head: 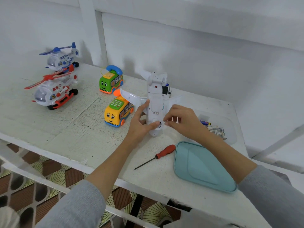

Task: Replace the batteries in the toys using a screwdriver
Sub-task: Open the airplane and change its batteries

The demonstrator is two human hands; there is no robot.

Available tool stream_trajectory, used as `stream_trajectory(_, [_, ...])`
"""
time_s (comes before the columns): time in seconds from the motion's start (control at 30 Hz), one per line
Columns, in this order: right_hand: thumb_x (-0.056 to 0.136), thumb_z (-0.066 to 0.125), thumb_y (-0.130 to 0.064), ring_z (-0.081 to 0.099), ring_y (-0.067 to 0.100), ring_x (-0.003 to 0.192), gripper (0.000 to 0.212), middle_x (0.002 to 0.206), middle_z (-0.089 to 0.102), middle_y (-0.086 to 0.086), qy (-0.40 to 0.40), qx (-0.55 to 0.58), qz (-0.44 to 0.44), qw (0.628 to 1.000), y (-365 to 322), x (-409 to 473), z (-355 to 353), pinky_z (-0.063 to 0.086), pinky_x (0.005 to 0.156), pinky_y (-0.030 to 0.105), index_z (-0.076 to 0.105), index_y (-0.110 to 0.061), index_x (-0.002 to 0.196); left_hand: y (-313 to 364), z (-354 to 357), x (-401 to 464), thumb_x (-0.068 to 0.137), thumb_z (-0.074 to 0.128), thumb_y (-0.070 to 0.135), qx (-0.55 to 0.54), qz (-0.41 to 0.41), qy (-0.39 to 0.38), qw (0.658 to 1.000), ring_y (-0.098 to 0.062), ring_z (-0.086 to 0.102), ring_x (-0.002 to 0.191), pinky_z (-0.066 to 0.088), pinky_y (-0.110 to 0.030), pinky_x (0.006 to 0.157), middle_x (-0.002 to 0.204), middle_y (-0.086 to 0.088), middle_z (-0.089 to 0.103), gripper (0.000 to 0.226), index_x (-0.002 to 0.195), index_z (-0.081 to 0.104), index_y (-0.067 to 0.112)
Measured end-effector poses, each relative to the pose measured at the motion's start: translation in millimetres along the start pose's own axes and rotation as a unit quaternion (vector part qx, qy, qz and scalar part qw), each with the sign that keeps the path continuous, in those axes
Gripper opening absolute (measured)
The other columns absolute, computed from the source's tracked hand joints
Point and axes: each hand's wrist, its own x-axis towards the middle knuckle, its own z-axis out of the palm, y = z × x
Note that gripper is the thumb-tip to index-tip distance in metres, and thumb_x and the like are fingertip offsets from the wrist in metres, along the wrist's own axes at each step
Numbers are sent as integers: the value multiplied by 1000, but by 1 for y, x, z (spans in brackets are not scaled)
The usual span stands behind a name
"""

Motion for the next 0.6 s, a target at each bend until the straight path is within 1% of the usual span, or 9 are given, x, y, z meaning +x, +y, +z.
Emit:
stream_trajectory(0.07, [75, 74, -8, 49, -2, 69, 12, 81, 56, -5, -99, 8, 32, 994, -2, -15, 2, 36, 64, 6, 72, -11, 87, 0, -3, 2, 77, 75, 0, 12, 11, -1, 1000, -12, 60, 112, 54, -20, 78, 139, 1, 46, 75, 128, 40, 43])
stream_trajectory(0.13, [78, 73, -15, 44, 2, 78, 19, 93, 59, -1, -177, -16, 48, 983, 0, -27, 10, 33, 69, 8, 72, -15, 97, -1, -5, 3, 78, 74, -1, 15, 12, -1, 1000, -8, 59, 111, 54, -21, 79, 137, 6, 45, 75, 129, 40, 40])
stream_trajectory(0.2, [78, 73, -21, 40, 8, 89, 29, 103, 58, 1, -211, -31, 44, 976, 1, -34, 21, 32, 77, 15, 70, -17, 106, -4, -7, 4, 78, 74, -2, 21, 15, -3, 1000, -8, 57, 114, 54, -22, 81, 136, 8, 45, 75, 128, 40, 42])
stream_trajectory(0.27, [76, 74, -25, 39, 13, 94, 35, 107, 57, 3, -232, -45, 39, 971, 1, -40, 30, 33, 83, 22, 68, -18, 110, -8, -9, 4, 78, 74, -2, 27, 17, -6, 999, -10, 55, 119, 54, -24, 85, 135, 12, 45, 75, 127, 41, 43])
stream_trajectory(0.33, [76, 74, -26, 42, 19, 96, 33, 106, 58, 4, -243, -63, 29, 968, 1, -44, 37, 38, 84, 31, 69, -19, 109, -10, -10, 4, 78, 74, -2, 30, 17, -5, 999, -11, 53, 121, 54, -27, 88, 134, 17, 45, 74, 128, 41, 42])
stream_trajectory(0.4, [77, 73, -24, 43, 22, 95, 25, 103, 59, 5, -231, -66, 25, 970, 2, -47, 41, 41, 82, 38, 72, -19, 102, -11, -10, 3, 78, 73, -2, 27, 15, -3, 1000, -11, 53, 120, 54, -27, 88, 133, 19, 44, 74, 130, 40, 39])
stream_trajectory(0.47, [77, 73, -22, 44, 22, 91, 18, 100, 61, 5, -214, -63, 24, 974, 3, -48, 40, 42, 80, 41, 73, -16, 94, -12, -10, 3, 79, 73, -2, 24, 18, -6, 1000, -9, 53, 120, 54, -24, 85, 134, 17, 44, 74, 130, 40, 40])
stream_trajectory(0.5, [76, 74, -21, 43, 20, 90, 17, 99, 62, 4, -210, -57, 29, 976, 3, -47, 38, 42, 80, 38, 73, -15, 92, -12, -11, 2, 79, 73, -2, 24, 19, -9, 999, -9, 53, 120, 53, -23, 84, 135, 15, 45, 74, 130, 40, 41])
stream_trajectory(0.6, [76, 74, -15, 45, 15, 89, 15, 98, 64, 3, -187, -6, 56, 981, 0, -42, 22, 37, 80, 22, 72, -12, 91, -12, -12, 3, 79, 73, 0, 21, 13, -12, 1000, -6, 56, 116, 53, -22, 83, 141, 4, 44, 75, 128, 40, 47])
